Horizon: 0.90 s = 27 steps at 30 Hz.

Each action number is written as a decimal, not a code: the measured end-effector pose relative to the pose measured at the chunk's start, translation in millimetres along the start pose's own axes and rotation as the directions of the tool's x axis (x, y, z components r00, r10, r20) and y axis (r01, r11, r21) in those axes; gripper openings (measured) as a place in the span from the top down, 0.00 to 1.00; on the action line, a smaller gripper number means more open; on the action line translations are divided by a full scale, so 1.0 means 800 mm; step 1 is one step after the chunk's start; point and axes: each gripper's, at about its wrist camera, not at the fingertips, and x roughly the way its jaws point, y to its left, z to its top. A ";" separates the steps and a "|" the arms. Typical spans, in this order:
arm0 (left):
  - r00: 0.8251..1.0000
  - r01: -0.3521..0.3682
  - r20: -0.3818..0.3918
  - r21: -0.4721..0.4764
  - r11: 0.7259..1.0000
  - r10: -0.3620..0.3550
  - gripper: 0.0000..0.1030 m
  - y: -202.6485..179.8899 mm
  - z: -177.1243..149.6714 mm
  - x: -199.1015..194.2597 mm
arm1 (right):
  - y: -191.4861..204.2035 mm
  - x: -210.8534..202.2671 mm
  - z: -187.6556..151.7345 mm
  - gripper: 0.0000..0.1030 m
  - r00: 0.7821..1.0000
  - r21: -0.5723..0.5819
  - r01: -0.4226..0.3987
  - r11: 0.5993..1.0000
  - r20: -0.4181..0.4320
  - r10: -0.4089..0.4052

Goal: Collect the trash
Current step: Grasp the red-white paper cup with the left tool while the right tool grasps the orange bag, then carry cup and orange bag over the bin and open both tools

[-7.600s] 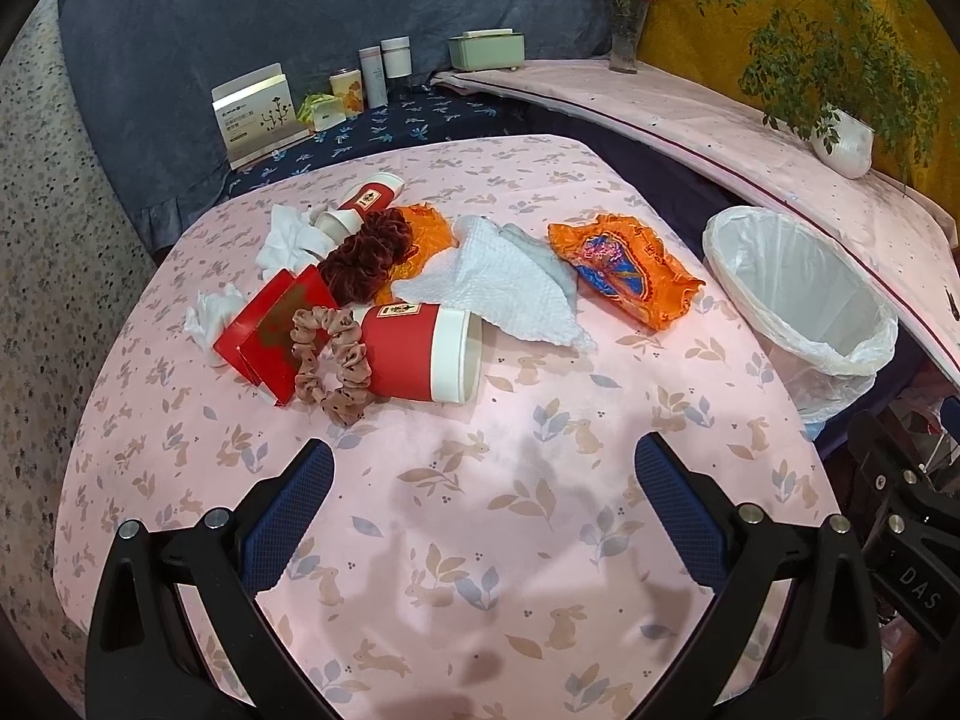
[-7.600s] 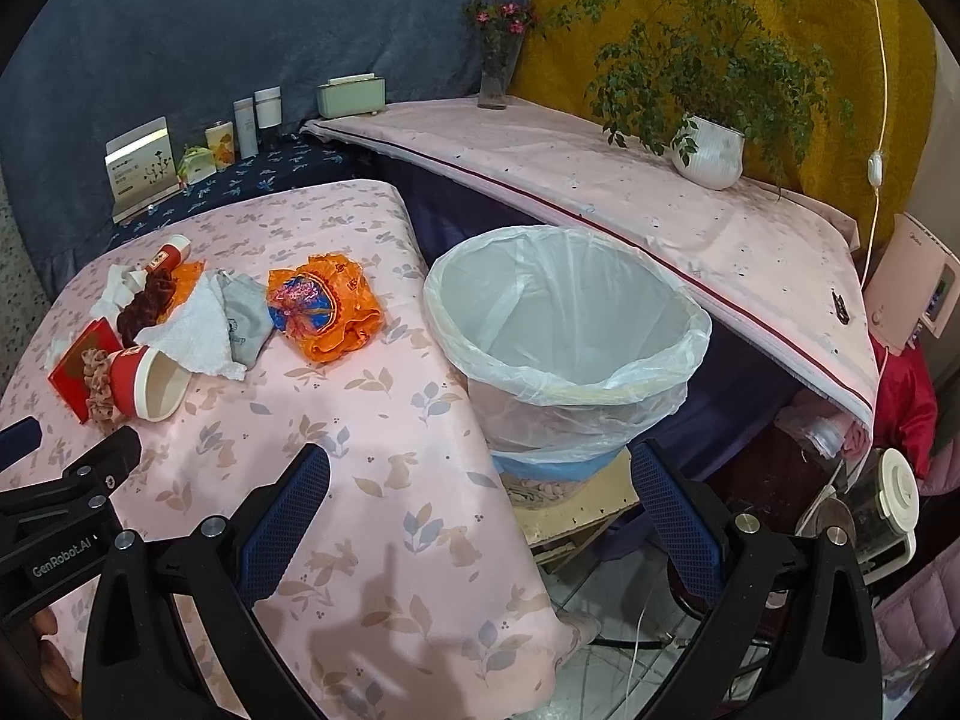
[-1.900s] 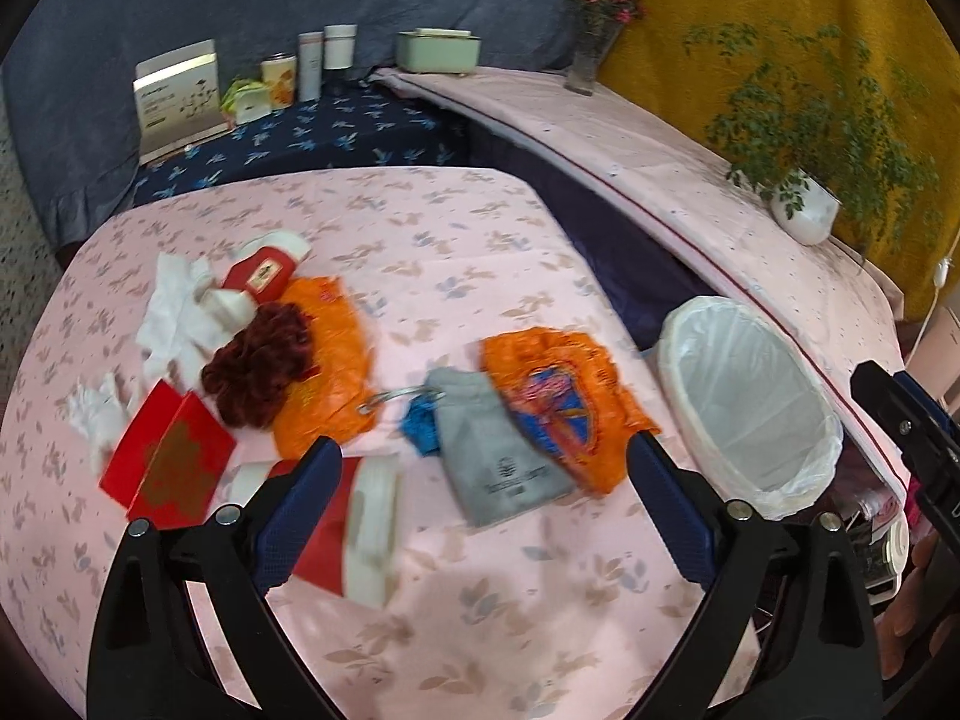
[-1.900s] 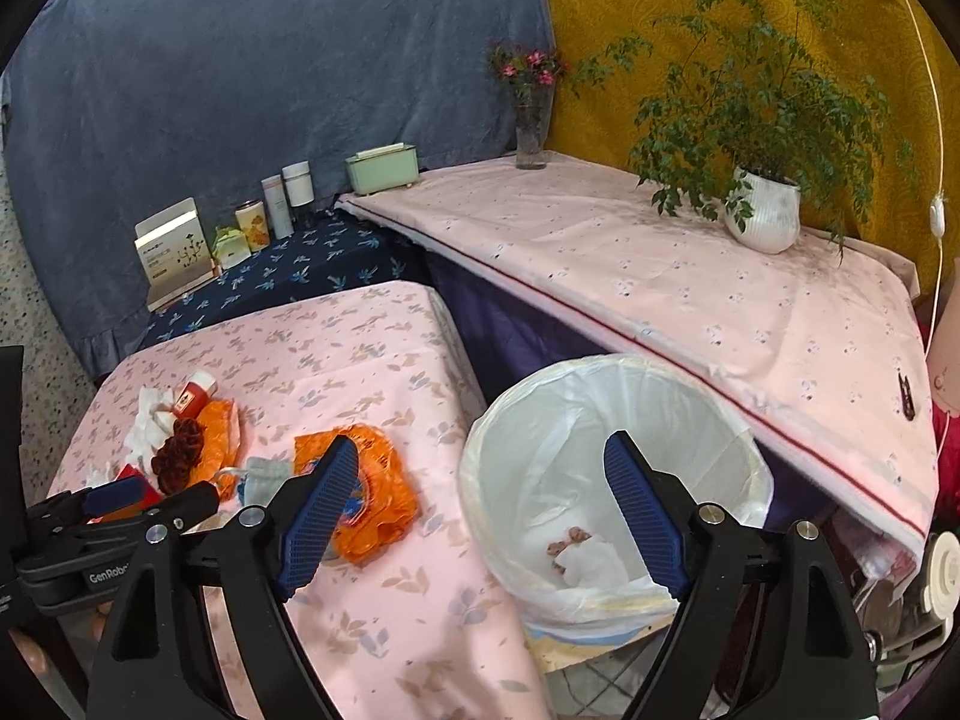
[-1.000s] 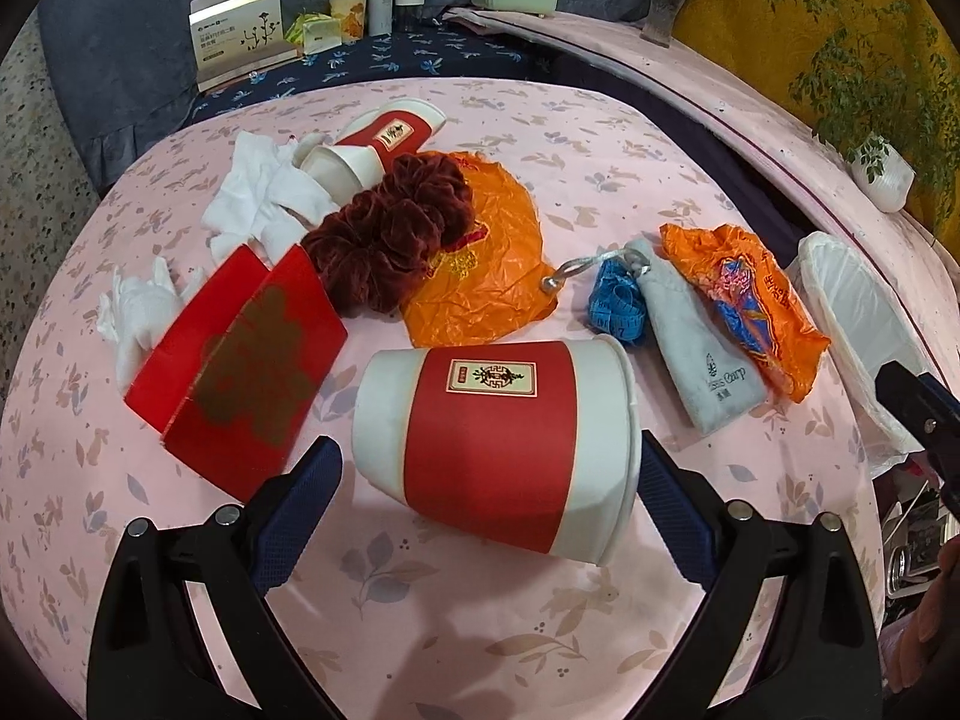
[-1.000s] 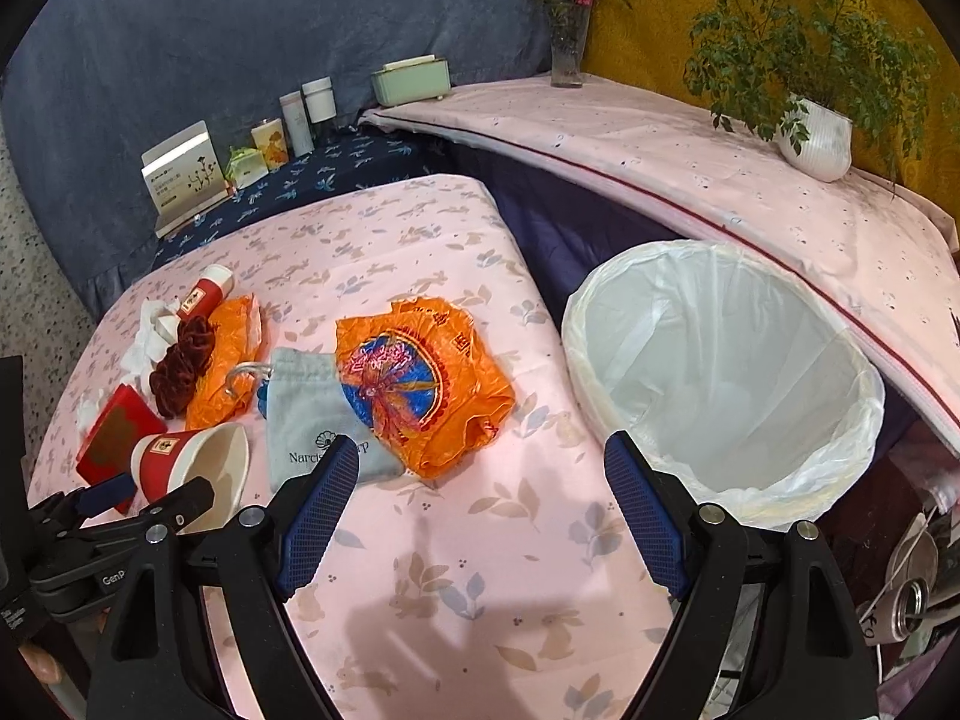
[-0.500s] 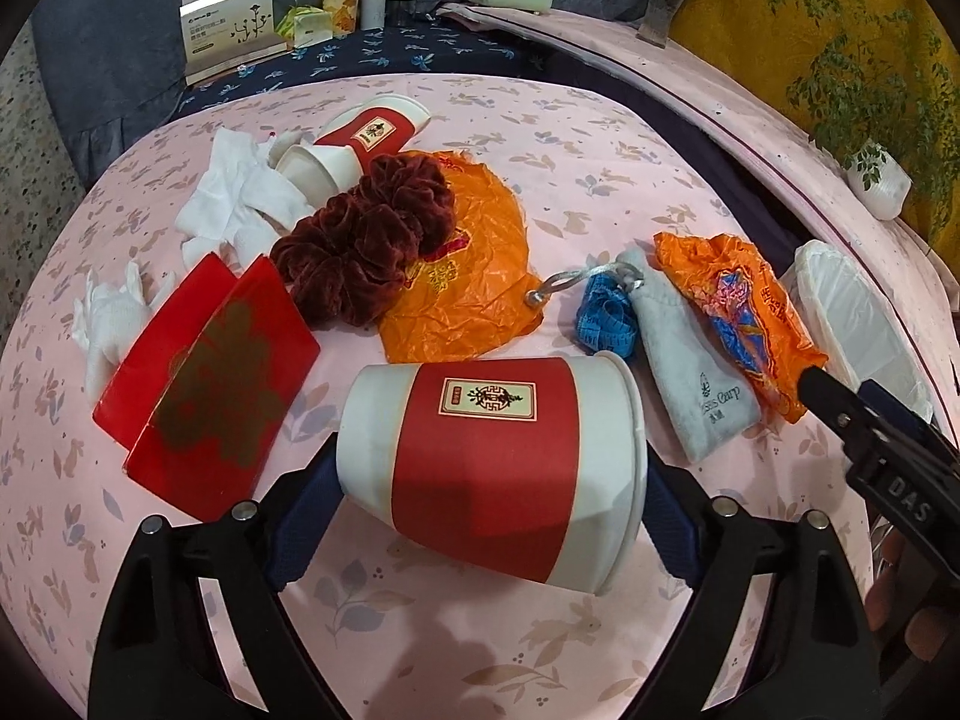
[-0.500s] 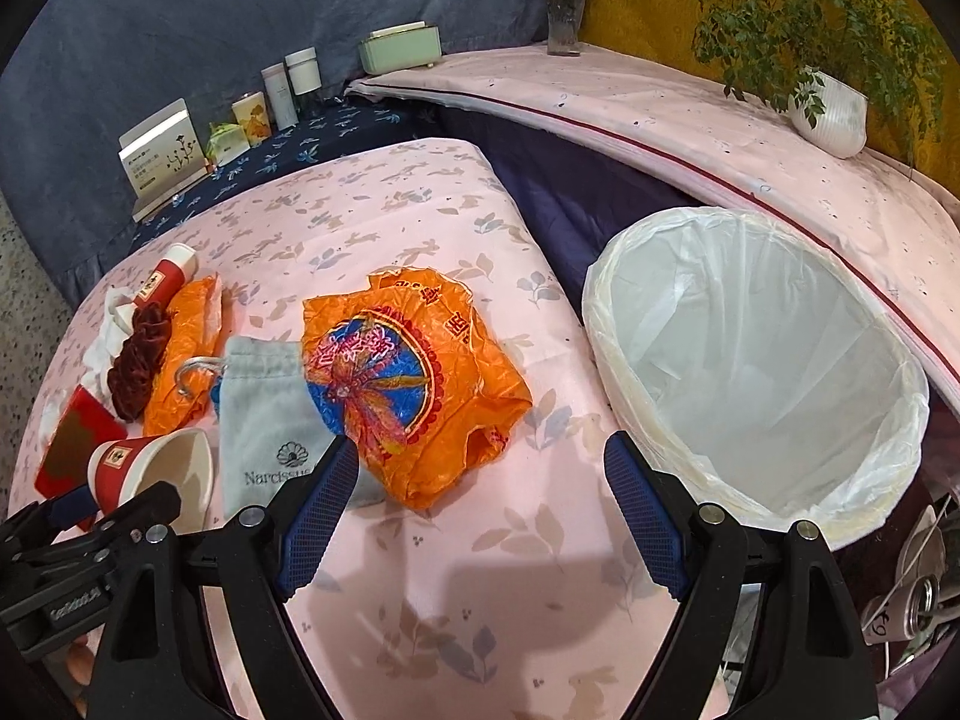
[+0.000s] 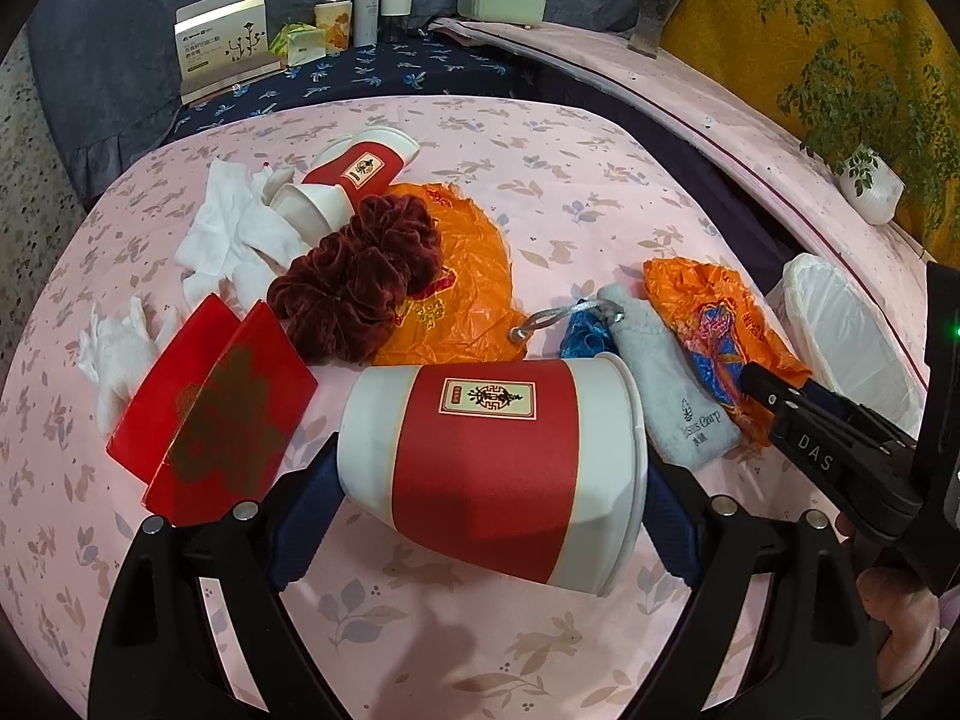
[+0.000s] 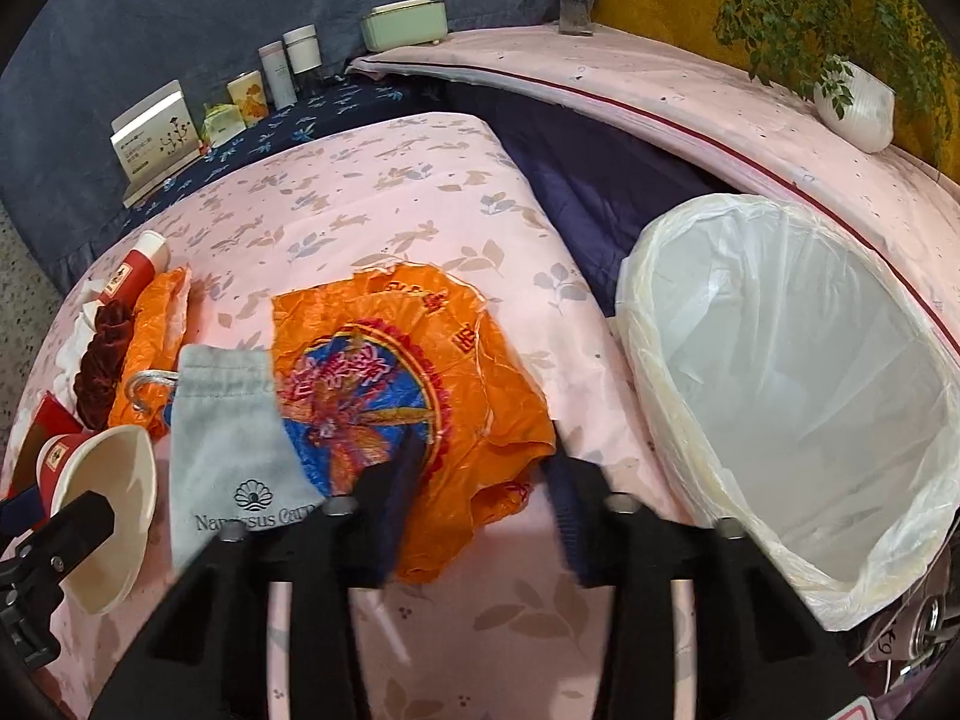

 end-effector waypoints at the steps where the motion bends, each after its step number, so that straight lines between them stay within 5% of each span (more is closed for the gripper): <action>1: 1.000 0.000 0.003 0.001 1.000 0.000 0.18 -0.001 0.001 -0.002 | 0.000 -0.002 0.001 0.82 1.000 0.001 0.001 1.000 0.000 -0.001; 14: 0.999 0.008 0.050 0.044 0.999 -0.010 0.18 -0.036 0.019 -0.033 | -0.018 -0.082 0.036 0.89 0.988 0.014 -0.061 0.998 0.140 0.059; 27: 0.992 0.064 0.097 0.148 0.987 -0.079 0.18 -0.129 0.040 -0.061 | -0.106 -0.161 0.055 0.89 0.963 0.085 -0.006 0.996 0.269 -0.017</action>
